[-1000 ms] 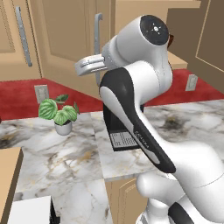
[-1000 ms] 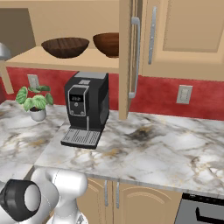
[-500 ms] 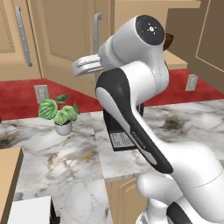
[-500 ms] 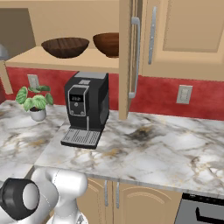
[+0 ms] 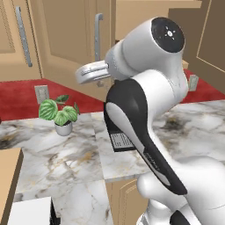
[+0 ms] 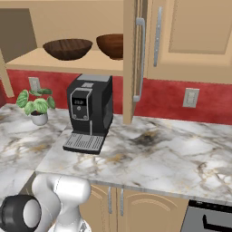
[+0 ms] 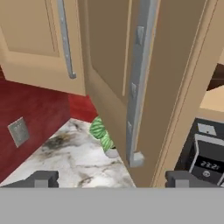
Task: Move the bowls from the cabinet to the plates on the dining table.
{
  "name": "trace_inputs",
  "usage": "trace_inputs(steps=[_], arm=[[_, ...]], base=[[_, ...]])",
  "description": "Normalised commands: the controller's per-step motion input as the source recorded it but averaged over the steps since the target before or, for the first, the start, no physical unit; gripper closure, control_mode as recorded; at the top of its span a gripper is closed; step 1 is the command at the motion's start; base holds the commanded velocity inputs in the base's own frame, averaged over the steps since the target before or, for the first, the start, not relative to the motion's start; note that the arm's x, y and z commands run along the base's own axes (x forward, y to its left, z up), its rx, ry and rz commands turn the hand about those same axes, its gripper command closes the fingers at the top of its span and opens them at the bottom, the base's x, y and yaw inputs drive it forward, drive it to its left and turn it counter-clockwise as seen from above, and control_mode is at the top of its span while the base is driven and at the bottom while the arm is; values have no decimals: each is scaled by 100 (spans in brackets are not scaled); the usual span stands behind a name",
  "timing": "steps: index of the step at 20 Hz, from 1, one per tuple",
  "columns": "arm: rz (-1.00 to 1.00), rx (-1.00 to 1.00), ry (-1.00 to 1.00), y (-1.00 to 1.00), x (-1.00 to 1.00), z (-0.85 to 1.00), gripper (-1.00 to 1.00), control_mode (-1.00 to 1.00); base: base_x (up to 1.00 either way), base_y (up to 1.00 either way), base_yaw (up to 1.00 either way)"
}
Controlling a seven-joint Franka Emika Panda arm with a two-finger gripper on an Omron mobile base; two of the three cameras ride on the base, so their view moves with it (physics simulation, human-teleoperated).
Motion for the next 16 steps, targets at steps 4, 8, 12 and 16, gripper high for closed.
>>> trace_inputs(steps=[4,8,12,16], arm=[[0,2,-5,-38,-99,26,-100,-100],[-1,4,-8,-77,-68,24,-100,-100],[-8,6,0,-97,-12,3,-100,-100],[-10,9,0,-100,8,0,-100,-100]], base=[[0,0,0],[0,0,0],[0,0,0],[0,0,0]])
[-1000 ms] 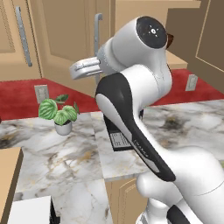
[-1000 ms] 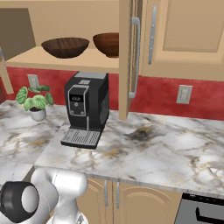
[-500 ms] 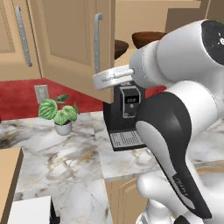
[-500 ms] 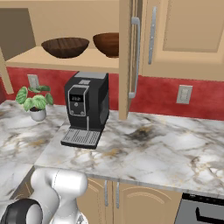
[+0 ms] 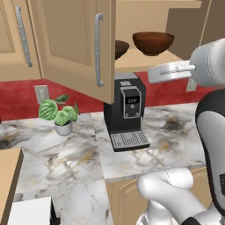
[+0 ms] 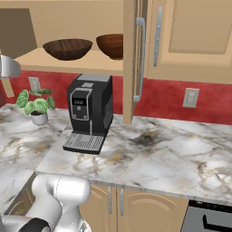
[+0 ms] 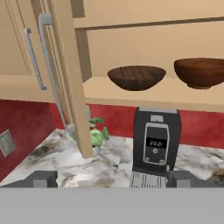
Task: Move the bowls from the cabinet to the plates on the dining table.
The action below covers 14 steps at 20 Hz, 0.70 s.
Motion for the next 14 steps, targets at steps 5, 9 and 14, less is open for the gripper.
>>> trace_inputs(steps=[5,9,14], arm=[[-3,20,3,-62,37,-17,-100,-100],[0,20,9,-12,42,-20,-100,-100],[0,13,9,1,47,0,-100,-100]], base=[[0,0,0],[0,0,0],[0,0,0]])
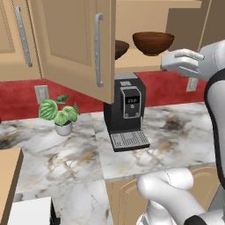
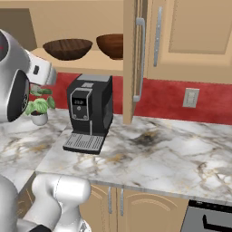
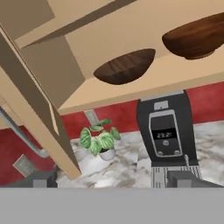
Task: Move the bowls from the cabinet to the plates on the dining table.
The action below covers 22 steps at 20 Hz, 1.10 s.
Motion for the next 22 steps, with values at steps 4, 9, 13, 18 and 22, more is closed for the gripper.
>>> trace_inputs(steps=[4,9,13,18,22], arm=[[0,8,12,7,63,0,-100,-100],[0,4,15,22,67,0,-100,-100],[-6,3,17,29,69,0,-100,-100],[-10,0,17,40,62,0,-100,-100],[-10,0,14,24,57,0,-100,-100]], base=[[0,0,0],[0,0,0],[0,0,0],[0,0,0],[0,0,0]])
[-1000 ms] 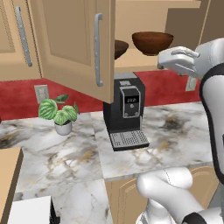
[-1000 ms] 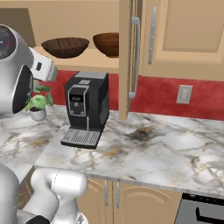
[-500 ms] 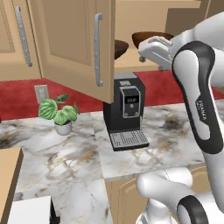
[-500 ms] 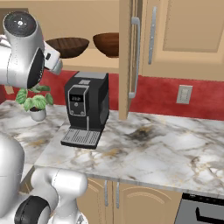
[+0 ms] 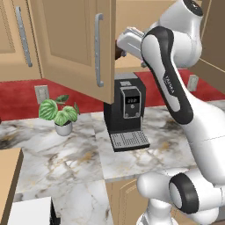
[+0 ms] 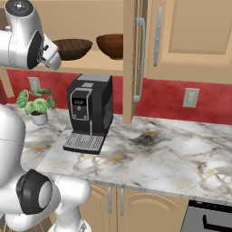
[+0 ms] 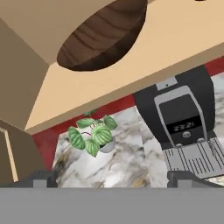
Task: Move the bowls from the cabinet to the plates on the dining table.
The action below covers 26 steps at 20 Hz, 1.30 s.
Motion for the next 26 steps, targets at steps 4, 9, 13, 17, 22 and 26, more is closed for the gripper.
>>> trace_inputs(steps=[4,9,13,17,22,26], arm=[[-7,0,3,4,46,0,-100,-100],[-3,0,0,0,47,0,-100,-100],[-2,2,0,1,18,-6,-100,-100],[0,11,-3,4,-12,-45,-100,-100],[0,16,-5,6,-14,-63,-100,-100],[0,8,-5,13,-1,-20,-100,-100]], base=[[0,0,0],[0,0,0],[0,0,0],[0,0,0],[0,0,0],[0,0,0]])
